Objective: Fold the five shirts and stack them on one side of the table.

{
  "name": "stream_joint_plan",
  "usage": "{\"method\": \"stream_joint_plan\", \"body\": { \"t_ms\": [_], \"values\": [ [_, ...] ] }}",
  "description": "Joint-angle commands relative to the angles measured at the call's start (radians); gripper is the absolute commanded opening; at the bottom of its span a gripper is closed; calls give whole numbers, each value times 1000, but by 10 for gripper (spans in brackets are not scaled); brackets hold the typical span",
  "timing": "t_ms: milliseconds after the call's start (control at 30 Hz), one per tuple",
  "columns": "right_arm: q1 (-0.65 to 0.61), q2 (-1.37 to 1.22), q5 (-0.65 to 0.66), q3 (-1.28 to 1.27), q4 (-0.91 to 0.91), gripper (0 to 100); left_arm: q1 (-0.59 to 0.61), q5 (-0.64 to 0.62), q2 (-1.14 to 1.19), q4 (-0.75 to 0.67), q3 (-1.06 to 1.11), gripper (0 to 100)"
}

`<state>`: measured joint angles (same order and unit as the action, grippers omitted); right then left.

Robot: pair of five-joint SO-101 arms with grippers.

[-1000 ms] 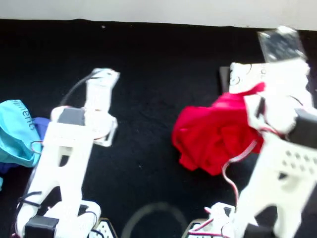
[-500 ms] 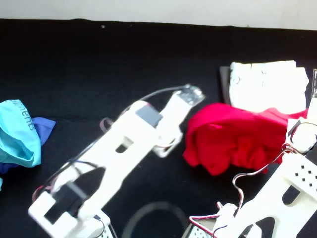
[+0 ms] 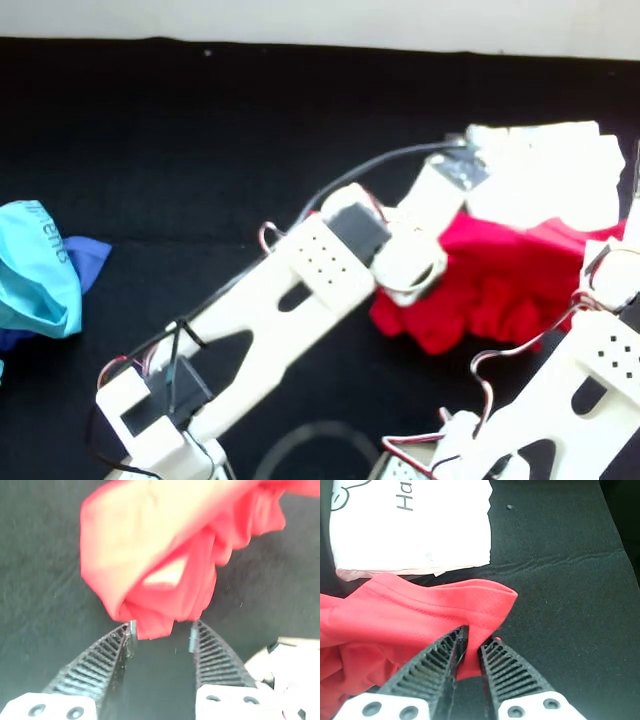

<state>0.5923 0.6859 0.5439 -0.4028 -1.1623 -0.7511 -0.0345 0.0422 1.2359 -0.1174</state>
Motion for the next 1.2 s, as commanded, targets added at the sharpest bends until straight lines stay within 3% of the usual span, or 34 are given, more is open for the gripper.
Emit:
{"method": "stream_joint_plan", "body": {
  "t_ms": [0,200,500,700,767,1033,1167],
  "values": [
    [-18,25,9,-2,12,5,-8,-8,-2,-120,1,210],
    [-15,25,11,-2,12,5,-13,-8,2,-238,58,210],
    [-16,25,11,-2,12,5,-13,-5,122,-252,70,206],
    [-16,25,11,-2,12,5,-7,-3,122,-244,70,24],
    [-16,25,9,-4,12,5,-4,-3,122,-242,70,12],
    [-18,24,8,-70,45,5,-18,-3,79,-101,28,18],
    [-16,24,9,-85,59,5,-36,-3,2,26,-44,97]
  ]
}}
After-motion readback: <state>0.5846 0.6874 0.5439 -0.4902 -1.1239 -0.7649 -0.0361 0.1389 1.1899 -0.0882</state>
